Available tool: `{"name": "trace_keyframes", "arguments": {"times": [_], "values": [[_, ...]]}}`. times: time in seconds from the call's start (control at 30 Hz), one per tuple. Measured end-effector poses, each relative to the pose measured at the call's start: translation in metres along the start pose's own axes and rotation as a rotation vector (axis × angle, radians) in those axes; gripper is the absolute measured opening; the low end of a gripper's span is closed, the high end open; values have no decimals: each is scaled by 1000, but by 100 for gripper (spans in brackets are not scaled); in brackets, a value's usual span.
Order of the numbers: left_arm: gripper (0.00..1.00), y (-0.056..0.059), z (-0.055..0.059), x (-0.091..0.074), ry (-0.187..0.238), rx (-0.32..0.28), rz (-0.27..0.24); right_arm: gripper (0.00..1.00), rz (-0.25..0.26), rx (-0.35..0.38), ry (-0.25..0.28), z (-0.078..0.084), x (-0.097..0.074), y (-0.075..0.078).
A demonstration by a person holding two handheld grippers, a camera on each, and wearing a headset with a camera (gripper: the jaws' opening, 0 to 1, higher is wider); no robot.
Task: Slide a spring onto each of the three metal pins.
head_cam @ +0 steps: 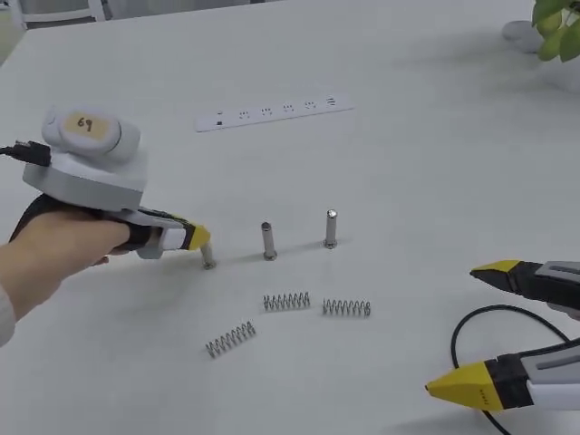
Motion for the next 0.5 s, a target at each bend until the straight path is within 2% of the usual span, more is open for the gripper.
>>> {"name": "trace_keyframes", "arguments": {"times": [0.5], "values": [[0,2,2,-5,-2,10,-10,96,1,-2,1,1,-1,-1]]}}
Point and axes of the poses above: the centre of the closed fingertips' face, and the gripper's own axes: x roughly forward along the fingers, y roughly to its right, z roughly out of its underside, the point moved 8 cm from there along -x, roughly backward along the fingers, and after that the axes turned 3 degrees about x, right-handed, at the moved point
